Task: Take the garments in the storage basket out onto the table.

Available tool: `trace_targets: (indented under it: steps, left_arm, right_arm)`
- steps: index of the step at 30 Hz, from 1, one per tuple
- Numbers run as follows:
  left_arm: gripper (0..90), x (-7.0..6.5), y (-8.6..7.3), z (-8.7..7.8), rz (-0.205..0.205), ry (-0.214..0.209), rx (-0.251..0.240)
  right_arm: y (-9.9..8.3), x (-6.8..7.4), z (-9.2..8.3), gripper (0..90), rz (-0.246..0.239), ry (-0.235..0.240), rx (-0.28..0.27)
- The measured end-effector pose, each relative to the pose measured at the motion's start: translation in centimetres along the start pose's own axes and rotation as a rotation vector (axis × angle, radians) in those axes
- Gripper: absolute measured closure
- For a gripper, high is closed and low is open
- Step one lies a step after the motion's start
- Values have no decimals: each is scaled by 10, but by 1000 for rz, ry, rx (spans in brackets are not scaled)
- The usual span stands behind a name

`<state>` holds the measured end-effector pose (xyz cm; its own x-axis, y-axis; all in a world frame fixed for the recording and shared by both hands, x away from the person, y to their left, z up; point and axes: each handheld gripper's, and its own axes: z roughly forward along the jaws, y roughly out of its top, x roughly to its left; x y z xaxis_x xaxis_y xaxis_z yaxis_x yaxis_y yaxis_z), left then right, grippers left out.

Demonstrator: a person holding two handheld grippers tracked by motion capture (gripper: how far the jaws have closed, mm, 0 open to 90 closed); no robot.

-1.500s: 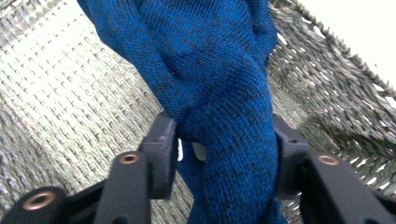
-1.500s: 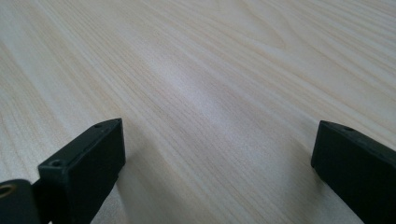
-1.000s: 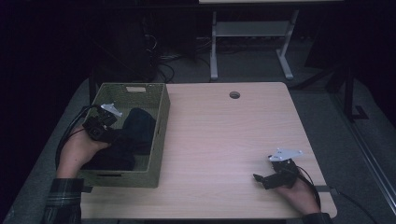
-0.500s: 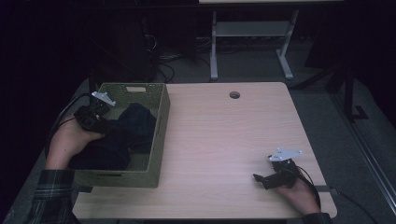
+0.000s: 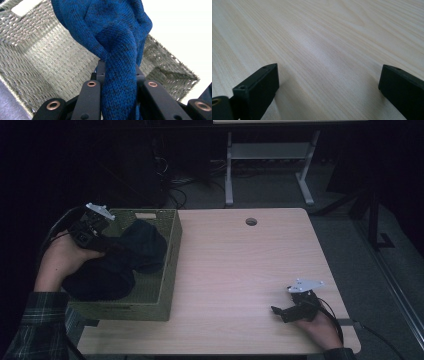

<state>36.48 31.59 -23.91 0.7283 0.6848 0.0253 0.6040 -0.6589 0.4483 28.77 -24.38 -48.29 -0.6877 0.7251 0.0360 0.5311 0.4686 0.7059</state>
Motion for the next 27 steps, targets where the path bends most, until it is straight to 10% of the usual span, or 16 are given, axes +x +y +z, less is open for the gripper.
trace_targets:
  steps: [27]
  left_arm:
    - [758, -11, 44, -42, 38, -15, -78]
  right_arm:
    - [0, 0, 0, 25, 0, 0, 0]
